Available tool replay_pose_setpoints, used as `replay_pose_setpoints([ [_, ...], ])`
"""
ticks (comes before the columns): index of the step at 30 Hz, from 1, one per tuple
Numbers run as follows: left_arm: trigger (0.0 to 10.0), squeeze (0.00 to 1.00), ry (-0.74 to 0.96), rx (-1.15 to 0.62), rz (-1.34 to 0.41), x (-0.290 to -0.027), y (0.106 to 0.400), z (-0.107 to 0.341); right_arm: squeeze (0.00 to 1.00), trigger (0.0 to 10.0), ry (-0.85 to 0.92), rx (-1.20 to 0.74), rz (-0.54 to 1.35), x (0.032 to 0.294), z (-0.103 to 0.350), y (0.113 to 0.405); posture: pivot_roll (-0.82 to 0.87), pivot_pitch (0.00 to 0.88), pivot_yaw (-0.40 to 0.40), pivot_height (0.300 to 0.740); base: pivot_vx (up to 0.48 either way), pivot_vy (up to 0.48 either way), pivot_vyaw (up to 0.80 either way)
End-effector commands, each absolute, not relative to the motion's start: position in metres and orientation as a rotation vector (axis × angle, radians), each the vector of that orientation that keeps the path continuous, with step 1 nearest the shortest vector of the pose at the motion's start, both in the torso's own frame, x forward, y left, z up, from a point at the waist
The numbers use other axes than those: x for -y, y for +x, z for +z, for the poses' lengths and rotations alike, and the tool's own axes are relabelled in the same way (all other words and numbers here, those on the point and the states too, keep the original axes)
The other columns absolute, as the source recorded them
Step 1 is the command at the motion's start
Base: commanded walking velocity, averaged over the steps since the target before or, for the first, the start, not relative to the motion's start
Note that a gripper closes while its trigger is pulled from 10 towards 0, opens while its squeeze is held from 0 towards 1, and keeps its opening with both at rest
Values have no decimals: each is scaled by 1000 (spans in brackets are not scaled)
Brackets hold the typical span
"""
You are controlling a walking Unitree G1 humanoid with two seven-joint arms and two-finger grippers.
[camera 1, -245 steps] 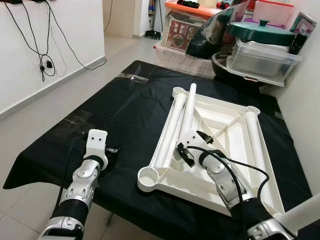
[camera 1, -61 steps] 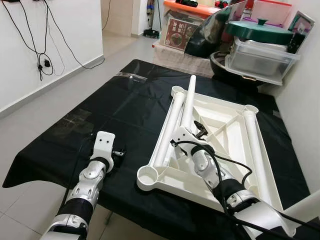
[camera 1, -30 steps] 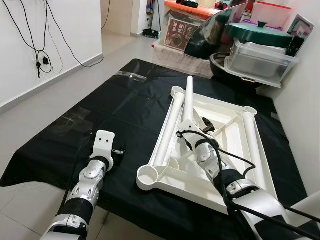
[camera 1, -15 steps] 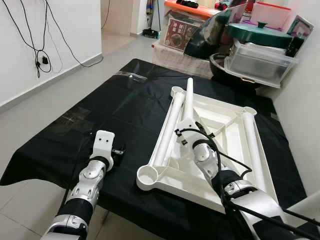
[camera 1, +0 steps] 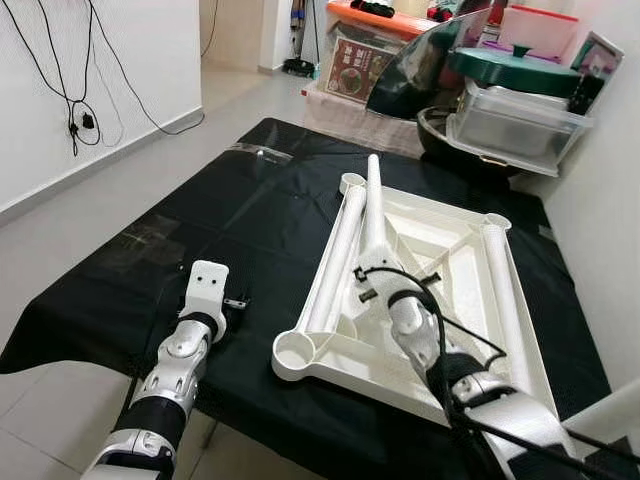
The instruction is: Building children table
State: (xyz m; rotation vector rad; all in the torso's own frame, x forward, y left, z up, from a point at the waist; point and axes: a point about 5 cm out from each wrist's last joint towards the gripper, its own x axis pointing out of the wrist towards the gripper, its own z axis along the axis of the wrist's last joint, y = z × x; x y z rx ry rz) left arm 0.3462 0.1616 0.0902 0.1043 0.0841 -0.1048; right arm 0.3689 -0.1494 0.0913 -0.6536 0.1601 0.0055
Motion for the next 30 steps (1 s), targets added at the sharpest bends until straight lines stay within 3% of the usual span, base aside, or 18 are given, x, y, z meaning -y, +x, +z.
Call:
replay_pose_setpoints([
  [1, 10000, 0, 120, -153, -120, -159, 340, 75, 0, 0, -652, -173, 0, 163, 84, 362, 183, 0, -194, 740, 0, 0, 0],
  [8, 10000, 0, 121, -153, -124, -159, 340, 75, 0, 0, -613, -70, -46, 189, 87, 347, 166, 0, -183, 740, 0, 0, 0],
  [14, 10000, 0, 112, -150, -156, -154, 345, 79, 0, 0, -487, 178, -140, 215, 139, 302, 113, 0, -136, 740, 0, 0, 0],
  [21, 10000, 0, 113, -144, -172, -152, 348, 83, 0, 0, -457, 205, -104, 215, 148, 276, 88, 0, -121, 740, 0, 0, 0],
  [23, 10000, 0, 114, -142, -184, -149, 350, 84, 0, 0, -393, 212, -51, 206, 149, 256, 73, 0, -113, 740, 0, 0, 0],
  [30, 10000, 0, 106, -135, -209, -142, 351, 86, 0, 0, -271, 227, -13, 195, 156, 245, 69, 0, -110, 740, 0, 0, 0],
])
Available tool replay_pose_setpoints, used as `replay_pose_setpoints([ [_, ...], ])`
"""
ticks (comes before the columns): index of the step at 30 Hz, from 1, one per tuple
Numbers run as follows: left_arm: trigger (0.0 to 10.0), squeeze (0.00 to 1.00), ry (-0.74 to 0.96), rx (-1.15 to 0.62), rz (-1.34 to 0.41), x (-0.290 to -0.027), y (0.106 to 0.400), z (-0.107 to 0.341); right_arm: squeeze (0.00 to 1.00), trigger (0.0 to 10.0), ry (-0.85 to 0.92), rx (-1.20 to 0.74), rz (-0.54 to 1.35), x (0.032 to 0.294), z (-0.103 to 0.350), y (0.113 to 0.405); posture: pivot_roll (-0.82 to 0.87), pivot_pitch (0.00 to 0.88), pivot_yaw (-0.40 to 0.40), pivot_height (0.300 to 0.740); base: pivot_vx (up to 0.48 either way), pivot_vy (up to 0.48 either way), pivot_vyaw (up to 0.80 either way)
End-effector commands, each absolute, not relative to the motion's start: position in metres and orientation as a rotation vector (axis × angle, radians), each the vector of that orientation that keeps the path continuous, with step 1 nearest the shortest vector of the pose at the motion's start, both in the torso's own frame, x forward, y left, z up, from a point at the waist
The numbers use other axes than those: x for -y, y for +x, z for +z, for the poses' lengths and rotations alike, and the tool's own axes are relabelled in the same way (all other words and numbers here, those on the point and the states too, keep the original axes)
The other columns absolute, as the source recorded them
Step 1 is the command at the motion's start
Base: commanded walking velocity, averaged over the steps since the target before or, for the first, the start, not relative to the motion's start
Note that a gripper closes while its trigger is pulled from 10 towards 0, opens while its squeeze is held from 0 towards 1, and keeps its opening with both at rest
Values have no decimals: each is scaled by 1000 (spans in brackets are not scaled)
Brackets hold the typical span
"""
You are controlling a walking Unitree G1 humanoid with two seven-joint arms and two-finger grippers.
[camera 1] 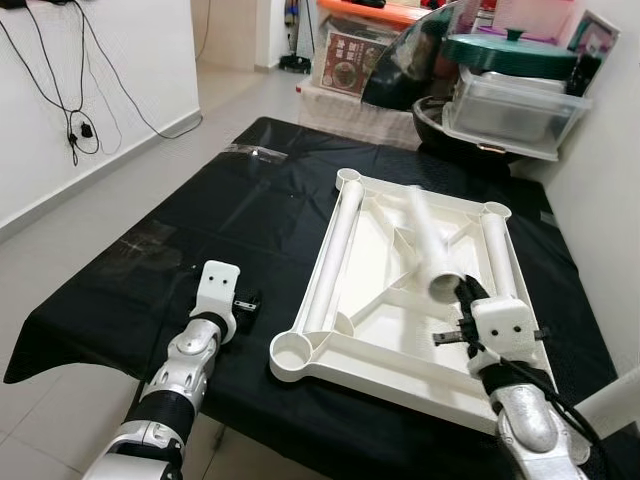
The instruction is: Building children table
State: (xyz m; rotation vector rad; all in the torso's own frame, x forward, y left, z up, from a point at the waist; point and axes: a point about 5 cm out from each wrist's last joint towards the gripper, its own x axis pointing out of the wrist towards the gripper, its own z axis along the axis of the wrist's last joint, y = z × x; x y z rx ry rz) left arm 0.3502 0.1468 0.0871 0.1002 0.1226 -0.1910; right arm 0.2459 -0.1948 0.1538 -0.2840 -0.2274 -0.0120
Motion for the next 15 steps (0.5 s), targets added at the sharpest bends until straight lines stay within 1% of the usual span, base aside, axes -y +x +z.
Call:
replay_pose_setpoints([
  [1, 10000, 0, 106, -134, -214, -141, 351, 86, 0, 0, -258, 229, -11, 196, 159, 246, 69, 0, -104, 740, 0, 0, 0],
  [3, 10000, 0, 110, -135, -216, -144, 351, 87, 0, 0, -255, 205, 18, 195, 166, 239, 68, 0, -104, 740, 0, 0, 0],
  [5, 10000, 0, 114, -139, -211, -147, 351, 86, 0, 0, -268, 171, 68, 193, 165, 230, 64, 0, -105, 740, 0, 0, 0],
  [7, 10000, 0, 115, -140, -211, -147, 351, 86, 0, 0, -269, 158, 80, 192, 165, 227, 64, 0, -105, 740, 0, 0, 0],
  [11, 10000, 0, 117, -151, -213, -145, 349, 81, 0, 0, -309, 13, 214, 188, 146, 194, 52, 0, -104, 740, 0, 0, 0],
  [14, 10000, 0, 116, -152, -215, -144, 348, 80, 0, 0, -321, -9, 231, 187, 143, 190, 52, 0, -104, 740, 0, 0, 0],
  [15, 10000, 0, 116, -153, -218, -142, 348, 80, 0, 1451, -329, -36, 256, 186, 140, 187, 46, 0, -100, 740, 0, 0, 0],
])
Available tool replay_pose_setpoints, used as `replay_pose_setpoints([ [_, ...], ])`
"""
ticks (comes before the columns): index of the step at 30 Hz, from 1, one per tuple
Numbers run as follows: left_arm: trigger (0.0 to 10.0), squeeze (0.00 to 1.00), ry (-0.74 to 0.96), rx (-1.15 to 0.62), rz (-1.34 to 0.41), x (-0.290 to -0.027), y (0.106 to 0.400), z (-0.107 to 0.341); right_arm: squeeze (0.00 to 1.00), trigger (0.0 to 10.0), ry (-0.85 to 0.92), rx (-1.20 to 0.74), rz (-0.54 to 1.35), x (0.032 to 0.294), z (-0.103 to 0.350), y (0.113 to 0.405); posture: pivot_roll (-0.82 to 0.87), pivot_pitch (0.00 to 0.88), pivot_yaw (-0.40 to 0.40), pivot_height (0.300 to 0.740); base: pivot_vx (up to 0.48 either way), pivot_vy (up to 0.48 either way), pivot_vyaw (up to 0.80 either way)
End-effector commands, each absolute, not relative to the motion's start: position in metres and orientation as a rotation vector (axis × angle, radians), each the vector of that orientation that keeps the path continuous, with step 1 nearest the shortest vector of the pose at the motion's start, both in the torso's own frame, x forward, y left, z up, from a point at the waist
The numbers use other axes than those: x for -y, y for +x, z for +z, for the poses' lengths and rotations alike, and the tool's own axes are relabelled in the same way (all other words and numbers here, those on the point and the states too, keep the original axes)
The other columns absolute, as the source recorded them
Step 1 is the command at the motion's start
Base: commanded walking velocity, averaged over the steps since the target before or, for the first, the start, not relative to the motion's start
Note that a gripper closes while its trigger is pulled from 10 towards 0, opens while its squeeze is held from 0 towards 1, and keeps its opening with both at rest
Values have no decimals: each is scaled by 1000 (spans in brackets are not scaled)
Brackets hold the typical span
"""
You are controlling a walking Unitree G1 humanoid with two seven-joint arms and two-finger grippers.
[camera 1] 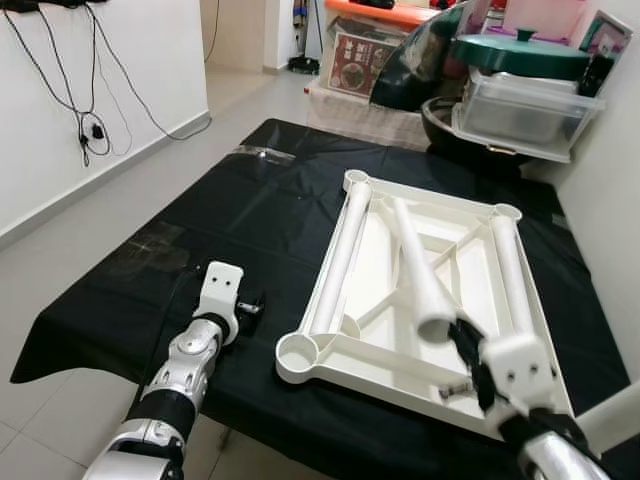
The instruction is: Building children table
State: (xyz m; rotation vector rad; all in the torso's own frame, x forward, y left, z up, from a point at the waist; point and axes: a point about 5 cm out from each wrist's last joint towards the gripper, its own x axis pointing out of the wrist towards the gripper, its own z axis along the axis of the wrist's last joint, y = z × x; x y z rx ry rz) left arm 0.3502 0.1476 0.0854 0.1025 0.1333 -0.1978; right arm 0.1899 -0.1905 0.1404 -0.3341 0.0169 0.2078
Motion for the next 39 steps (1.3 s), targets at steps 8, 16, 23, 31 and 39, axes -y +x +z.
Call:
replay_pose_setpoints([
  [8, 10000, 0, 122, -158, -233, -139, 350, 81, 0, 10000, -318, -140, 271, 185, 127, 191, 45, 0, -89, 740, 0, 0, 0],
  [16, 10000, 0, 129, -156, -220, -143, 351, 82, 1000, 10000, -304, -128, 274, 184, 130, 203, 65, 0, -107, 740, 0, 0, 0],
  [23, 10000, 0, 129, -166, -211, -145, 347, 76, 1000, 10000, -362, -152, 306, 190, 130, 203, 62, 0, -111, 740, 0, 0, 0],
  [31, 10000, 0, 132, -170, -214, -143, 348, 76, 231, 10000, -454, -182, 290, 194, 127, 202, 54, 0, -108, 740, 0, 0, 0],
  [39, 10000, 0, 133, -169, -214, -143, 348, 77, 0, 10000, -447, -198, 188, 191, 122, 214, 60, 0, -109, 740, 0, 0, 0],
])
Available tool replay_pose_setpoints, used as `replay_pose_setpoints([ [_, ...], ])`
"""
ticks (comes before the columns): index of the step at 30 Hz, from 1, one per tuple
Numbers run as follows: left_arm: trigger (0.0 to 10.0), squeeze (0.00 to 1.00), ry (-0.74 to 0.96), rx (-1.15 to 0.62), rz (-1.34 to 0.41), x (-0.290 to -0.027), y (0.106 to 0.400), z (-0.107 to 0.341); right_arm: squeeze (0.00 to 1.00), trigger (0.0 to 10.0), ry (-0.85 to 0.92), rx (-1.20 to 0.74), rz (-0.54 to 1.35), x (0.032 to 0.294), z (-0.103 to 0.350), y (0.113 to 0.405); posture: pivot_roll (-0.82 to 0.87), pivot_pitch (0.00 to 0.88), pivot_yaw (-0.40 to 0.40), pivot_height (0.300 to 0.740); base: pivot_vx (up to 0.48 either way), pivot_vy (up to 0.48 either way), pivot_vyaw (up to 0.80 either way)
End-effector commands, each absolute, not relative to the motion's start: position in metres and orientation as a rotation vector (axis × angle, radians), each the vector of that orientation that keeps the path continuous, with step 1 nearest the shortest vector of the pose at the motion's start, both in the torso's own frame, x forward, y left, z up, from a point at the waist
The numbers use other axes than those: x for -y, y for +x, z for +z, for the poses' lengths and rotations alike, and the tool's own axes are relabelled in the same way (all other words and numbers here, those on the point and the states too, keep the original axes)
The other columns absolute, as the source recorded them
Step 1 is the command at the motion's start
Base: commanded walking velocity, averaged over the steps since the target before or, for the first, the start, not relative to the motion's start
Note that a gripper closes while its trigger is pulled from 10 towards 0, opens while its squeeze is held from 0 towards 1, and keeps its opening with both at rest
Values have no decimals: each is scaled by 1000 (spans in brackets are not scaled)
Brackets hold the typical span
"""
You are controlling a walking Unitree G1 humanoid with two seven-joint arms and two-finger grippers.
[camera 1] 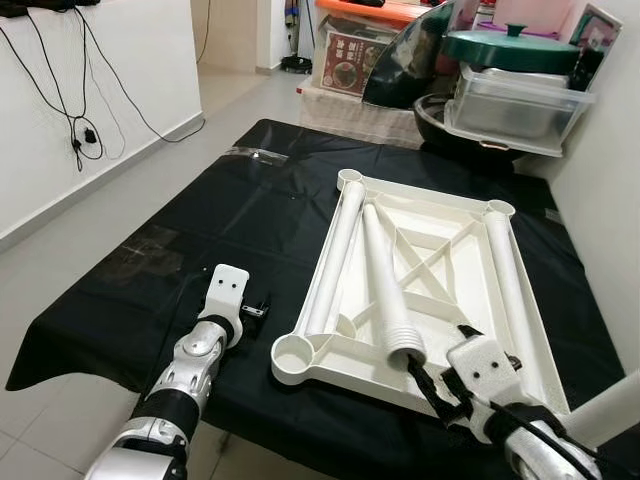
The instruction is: Building children table
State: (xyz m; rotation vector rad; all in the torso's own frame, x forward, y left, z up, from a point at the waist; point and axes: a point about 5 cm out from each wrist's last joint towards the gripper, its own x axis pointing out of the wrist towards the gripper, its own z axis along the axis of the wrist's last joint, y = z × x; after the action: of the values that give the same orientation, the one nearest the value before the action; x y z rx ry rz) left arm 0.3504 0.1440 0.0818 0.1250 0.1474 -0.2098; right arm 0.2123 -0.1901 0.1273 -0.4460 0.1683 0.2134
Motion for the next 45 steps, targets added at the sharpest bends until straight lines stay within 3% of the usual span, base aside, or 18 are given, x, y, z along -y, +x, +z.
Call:
replay_pose_setpoints([
  [1, 10000, 0, 133, -169, -214, -143, 348, 77, 0, 10000, -447, -198, 188, 191, 122, 214, 60, 0, -109, 740, 0, 0, 0],
  [10, 10000, 0, 132, -170, -209, -143, 348, 76, 0, 10000, -405, -166, 92, 183, 131, 239, 71, 0, -116, 740, 0, 0, 0],
  [11, 10000, 0, 133, -170, -209, -143, 348, 76, 0, 9333, -396, -154, 102, 179, 132, 244, 71, 0, -116, 740, 0, 0, 0],
  [12, 10000, 0, 133, -170, -209, -143, 348, 76, 0, 9333, -396, -154, 102, 179, 132, 244, 71, 0, -116, 740, 0, 0, 0],
  [13, 10000, 0, 134, -170, -207, -144, 349, 76, 0, 0, -388, -150, 114, 175, 131, 246, 71, 0, -116, 740, 0, 0, 0],
  [29, 10000, 0, 148, -173, -201, -147, 348, 75, 0, 0, -338, -151, 134, 169, 126, 239, 80, 0, -110, 740, 0, 0, 0],
  [34, 10000, 0, 154, -172, -204, -148, 349, 77, 0, 0, -273, -34, 196, 187, 156, 231, 64, 0, -90, 740, 0, 0, 0],
  [45, 10000, 0, 152, -172, -222, -141, 351, 78, 0, 0, -257, 23, 229, 213, 175, 214, 49, 0, -76, 740, 0, 0, 0],
])
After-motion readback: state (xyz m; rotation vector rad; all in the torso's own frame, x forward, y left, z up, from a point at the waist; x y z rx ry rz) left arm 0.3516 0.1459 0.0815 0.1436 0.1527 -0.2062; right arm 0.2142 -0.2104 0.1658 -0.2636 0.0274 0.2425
